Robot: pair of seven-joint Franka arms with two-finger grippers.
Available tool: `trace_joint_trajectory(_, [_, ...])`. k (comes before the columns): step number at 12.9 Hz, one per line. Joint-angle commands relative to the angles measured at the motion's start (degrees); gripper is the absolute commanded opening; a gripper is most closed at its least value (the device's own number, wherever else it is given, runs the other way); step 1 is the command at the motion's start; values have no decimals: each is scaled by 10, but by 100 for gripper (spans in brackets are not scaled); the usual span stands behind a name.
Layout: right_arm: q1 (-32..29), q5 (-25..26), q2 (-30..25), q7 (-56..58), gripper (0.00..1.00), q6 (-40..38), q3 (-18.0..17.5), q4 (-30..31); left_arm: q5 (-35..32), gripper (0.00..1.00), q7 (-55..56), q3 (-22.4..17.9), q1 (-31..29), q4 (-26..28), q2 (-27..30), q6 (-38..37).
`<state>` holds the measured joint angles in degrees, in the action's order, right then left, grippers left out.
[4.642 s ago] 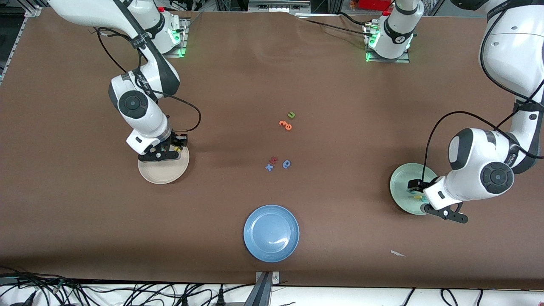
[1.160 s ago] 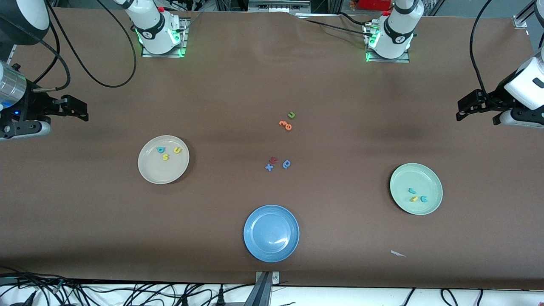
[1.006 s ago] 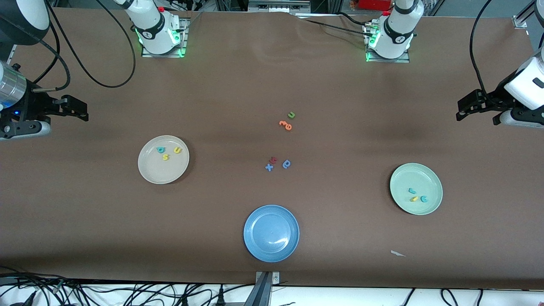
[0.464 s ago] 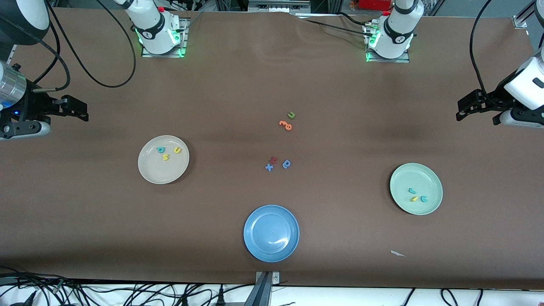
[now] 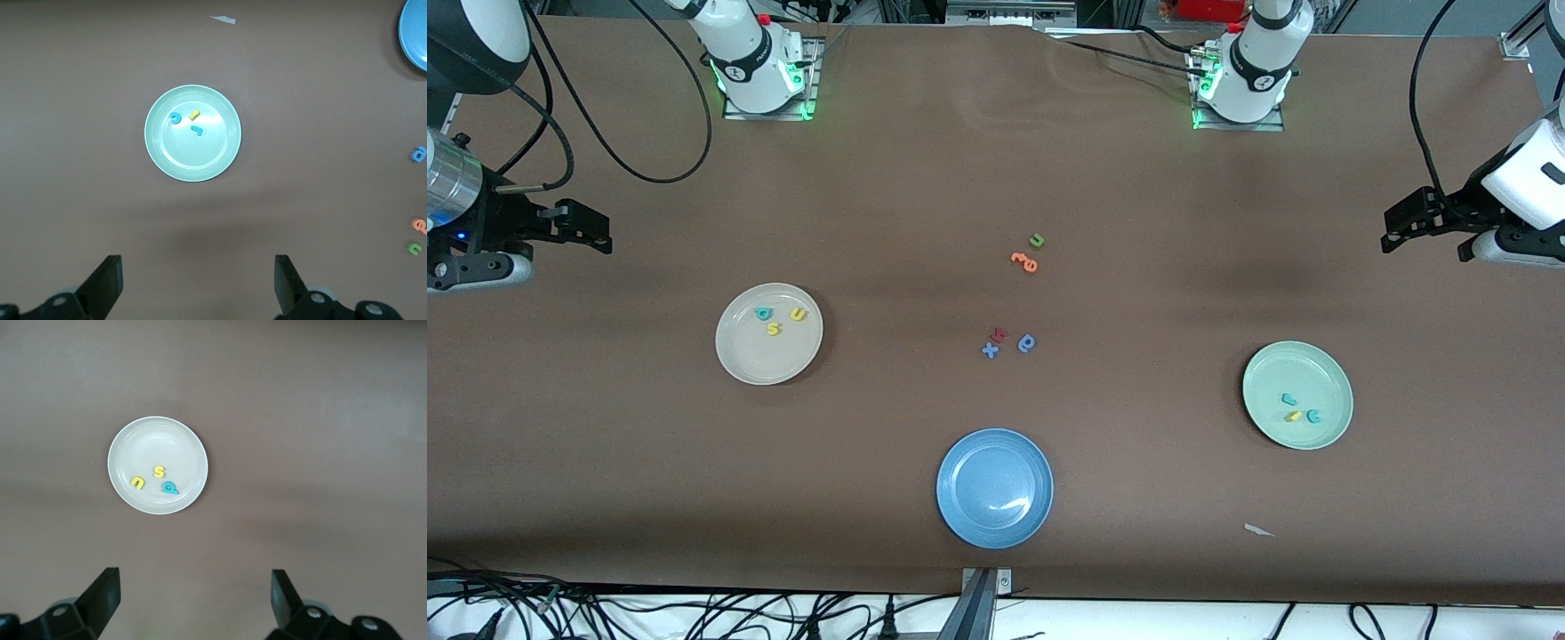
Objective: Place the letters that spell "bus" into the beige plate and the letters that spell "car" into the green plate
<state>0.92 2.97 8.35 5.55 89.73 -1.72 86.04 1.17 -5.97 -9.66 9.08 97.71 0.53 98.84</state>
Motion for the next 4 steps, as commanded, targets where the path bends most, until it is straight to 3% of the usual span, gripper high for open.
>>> trace_joint_trajectory(1, [3,-2,-3,-6,100,-10,2,-7,12,100,-12,-2,1,6,11,-4])
trace_joint_trajectory(4, [3,-5,-3,-6,100,-8,2,-7,12,100,-12,-2,1,6,11,-4])
